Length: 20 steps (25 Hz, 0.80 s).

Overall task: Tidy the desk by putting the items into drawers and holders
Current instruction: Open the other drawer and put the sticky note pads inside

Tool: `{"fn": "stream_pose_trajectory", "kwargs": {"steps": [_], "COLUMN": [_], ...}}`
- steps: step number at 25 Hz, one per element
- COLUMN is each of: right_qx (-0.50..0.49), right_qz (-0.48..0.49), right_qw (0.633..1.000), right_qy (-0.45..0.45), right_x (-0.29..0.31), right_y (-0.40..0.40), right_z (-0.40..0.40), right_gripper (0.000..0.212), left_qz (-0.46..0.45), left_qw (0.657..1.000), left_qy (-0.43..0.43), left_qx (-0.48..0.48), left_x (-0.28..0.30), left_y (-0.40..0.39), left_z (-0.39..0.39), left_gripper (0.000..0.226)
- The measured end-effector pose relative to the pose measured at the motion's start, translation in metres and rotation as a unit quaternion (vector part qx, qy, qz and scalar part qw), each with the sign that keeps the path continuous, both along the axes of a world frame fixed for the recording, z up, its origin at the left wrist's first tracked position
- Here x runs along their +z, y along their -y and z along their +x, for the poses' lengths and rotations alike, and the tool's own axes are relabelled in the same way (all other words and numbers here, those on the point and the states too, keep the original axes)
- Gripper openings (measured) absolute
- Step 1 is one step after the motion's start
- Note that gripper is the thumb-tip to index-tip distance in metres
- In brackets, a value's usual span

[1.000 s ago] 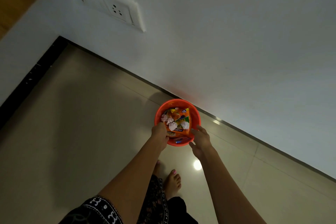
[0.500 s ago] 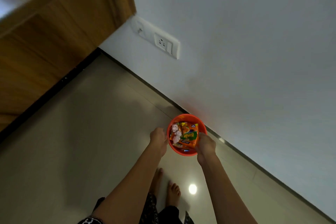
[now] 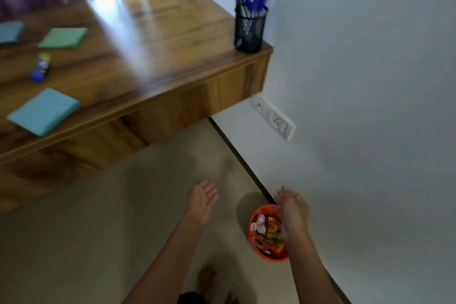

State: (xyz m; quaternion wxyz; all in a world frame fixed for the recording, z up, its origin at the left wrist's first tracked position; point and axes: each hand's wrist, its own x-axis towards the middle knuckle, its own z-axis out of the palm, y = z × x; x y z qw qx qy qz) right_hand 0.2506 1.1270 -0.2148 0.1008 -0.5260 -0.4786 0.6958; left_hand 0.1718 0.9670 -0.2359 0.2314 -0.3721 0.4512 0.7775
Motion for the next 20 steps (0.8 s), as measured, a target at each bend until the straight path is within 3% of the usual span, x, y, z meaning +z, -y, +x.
{"fn": "stream_pose_trajectory", "kwargs": {"steps": [9,20], "right_qx": [0.169,0.306], "right_qz": [0.091,0.000], "right_qw": [0.968,0.920], "right_qy": [-0.161,-0.246], "right_x": [0.106,0.152], "right_y": [0.119,0.379], "right_z": [-0.037,-0.012], "right_gripper": [0.013,0.013], "left_qz": [0.024,-0.027], "left_qw": [0.964,0.897], "left_qy": [-0.124,-0.190], "left_qx": [0.235,0.397], "left_x": [0.094,0.146], "left_y": [0.162,0.446], "left_z": [0.021,0.140], "left_gripper": [0.047,0.052]}}
